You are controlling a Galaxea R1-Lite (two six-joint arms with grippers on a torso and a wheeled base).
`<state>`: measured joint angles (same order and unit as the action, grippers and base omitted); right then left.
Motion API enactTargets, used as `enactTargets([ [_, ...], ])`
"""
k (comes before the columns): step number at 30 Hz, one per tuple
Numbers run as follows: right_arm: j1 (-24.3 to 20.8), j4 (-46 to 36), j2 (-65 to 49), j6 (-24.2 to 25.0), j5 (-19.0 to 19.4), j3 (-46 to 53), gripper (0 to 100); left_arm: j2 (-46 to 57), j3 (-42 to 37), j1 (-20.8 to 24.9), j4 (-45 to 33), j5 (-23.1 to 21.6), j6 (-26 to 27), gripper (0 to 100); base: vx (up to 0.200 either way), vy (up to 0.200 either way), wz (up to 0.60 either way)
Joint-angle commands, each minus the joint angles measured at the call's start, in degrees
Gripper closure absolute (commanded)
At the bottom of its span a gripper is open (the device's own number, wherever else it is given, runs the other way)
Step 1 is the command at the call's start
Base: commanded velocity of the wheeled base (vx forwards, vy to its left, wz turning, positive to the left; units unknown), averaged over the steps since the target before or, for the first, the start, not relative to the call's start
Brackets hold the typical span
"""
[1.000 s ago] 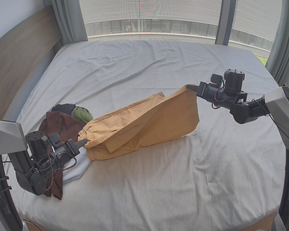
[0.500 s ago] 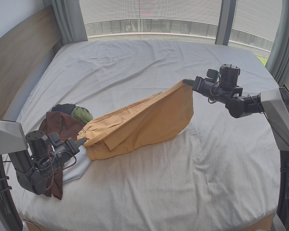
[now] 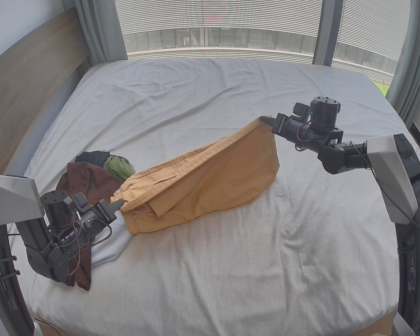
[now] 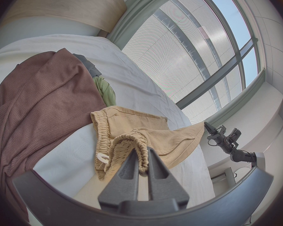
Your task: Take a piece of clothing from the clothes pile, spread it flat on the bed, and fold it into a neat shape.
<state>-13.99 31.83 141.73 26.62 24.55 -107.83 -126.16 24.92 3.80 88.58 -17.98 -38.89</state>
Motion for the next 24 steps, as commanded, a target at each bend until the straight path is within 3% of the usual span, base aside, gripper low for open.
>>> enactTargets([
  [1, -0.4, 0.1, 3.6, 0.0, -0.8, -3.6, 100, -1.1, 0.9, 0.0, 0.0, 1.3, 0.0, 100, 0.000, 0.000, 0.00],
  [22, -1.6, -0.5, 9.4, 0.0, -0.9, -6.8, 100, -2.1, 3.0, -1.4, 0.0, 2.2, -1.2, 100, 0.000, 0.000, 0.00],
  [23, -1.6, -0.4, 9.4, 0.0, -0.9, -6.8, 0, -2.1, 3.0, -1.4, 0.0, 2.2, -1.3, 0, 0.000, 0.000, 0.00],
  [24, -1.6, -0.3, 9.9, 0.0, -0.9, -6.8, 0, -2.0, 3.0, -1.5, 0.0, 2.2, -1.4, 0, 0.000, 0.000, 0.00],
])
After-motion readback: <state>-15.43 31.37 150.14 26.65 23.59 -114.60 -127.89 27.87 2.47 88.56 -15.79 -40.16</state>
